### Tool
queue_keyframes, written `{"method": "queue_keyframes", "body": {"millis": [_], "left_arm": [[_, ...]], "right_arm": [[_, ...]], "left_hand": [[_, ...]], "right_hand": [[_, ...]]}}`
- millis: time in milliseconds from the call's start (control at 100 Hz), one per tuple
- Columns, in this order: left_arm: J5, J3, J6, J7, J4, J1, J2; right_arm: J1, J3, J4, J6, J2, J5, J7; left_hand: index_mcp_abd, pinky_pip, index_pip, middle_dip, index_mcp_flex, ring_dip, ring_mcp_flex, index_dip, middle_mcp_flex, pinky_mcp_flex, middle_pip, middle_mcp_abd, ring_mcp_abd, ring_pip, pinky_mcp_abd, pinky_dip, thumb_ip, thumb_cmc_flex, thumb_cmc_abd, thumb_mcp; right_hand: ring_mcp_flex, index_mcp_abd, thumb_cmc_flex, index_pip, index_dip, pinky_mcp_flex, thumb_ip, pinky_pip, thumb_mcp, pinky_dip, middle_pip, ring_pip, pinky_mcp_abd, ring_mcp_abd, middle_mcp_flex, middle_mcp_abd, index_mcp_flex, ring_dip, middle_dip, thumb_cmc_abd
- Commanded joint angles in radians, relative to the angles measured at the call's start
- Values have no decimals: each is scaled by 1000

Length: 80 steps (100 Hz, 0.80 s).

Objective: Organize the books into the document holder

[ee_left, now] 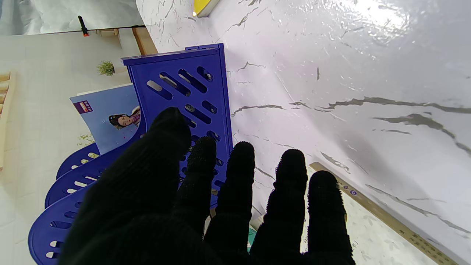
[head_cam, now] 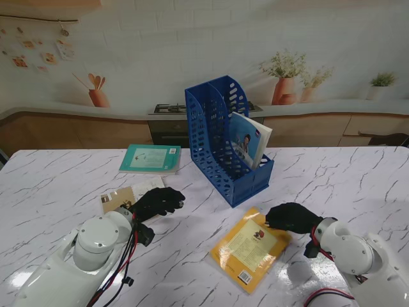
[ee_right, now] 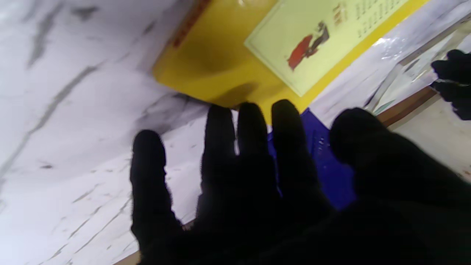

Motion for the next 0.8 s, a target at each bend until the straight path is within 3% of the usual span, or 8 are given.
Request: {"method": "queue_keyframes", "body": {"millis": [0,270,540,600,680,790], "left_arm": [[-3,1,-23,-9,-2,4,-5],[-13,-1,-25,-15,6,4,-5],[-22,0,-24,-17,12,9,-5],[-25,2,-26,-23,17,7,-4],[-28,6,-29,-30,23,3,-3],[-32,10,-32,-29,29,-3,-4]], "right_arm": [[11,-35,16,-24,-15,18,0],[121,-147,95,-109,-15,104,24],[237,-280,173,-189,-31,178,-10],[235,-282,163,-195,-34,182,-20],[192,-252,107,-173,-38,153,-55],[96,-169,7,-132,-37,80,-88]], "left_hand": [[2,6,11,5,15,6,-4,-2,15,-10,16,0,-18,22,-22,1,16,30,24,-22],[3,6,11,5,15,6,-6,-2,13,-12,16,1,-18,23,-24,1,17,31,30,-28],[3,5,10,5,14,6,-8,-4,12,-13,16,1,-18,22,-24,1,18,36,33,-35],[3,8,10,5,15,6,-7,-4,12,-9,16,0,-18,23,-23,2,18,36,33,-37],[4,10,9,5,14,6,-6,-5,12,-8,15,1,-17,23,-21,3,19,35,35,-38],[3,12,8,5,13,7,-6,-5,12,-9,15,1,-18,24,-21,4,20,35,36,-40]], "right_hand": [[28,-7,-11,22,16,7,-32,24,14,-7,16,-34,-290,12,27,-1,30,-27,-8,-14],[22,-13,1,37,4,-9,-36,18,6,-22,16,-36,-306,2,27,-7,21,-34,-14,-5],[-6,-36,26,72,-24,-59,-46,-24,-6,-60,7,-56,-329,-25,10,-28,-9,-50,-19,16],[-20,-37,4,64,-35,-78,-38,-39,-12,-78,0,-67,-319,-32,-4,-33,-18,-60,-22,18],[-34,-39,-30,32,-26,-106,-23,-47,-28,-91,-9,-69,-259,-29,-20,-36,-19,-61,-24,33],[-11,-39,-63,-43,36,-81,7,-36,-62,-63,-27,-66,-183,5,-11,-27,10,-45,-27,55]]}}
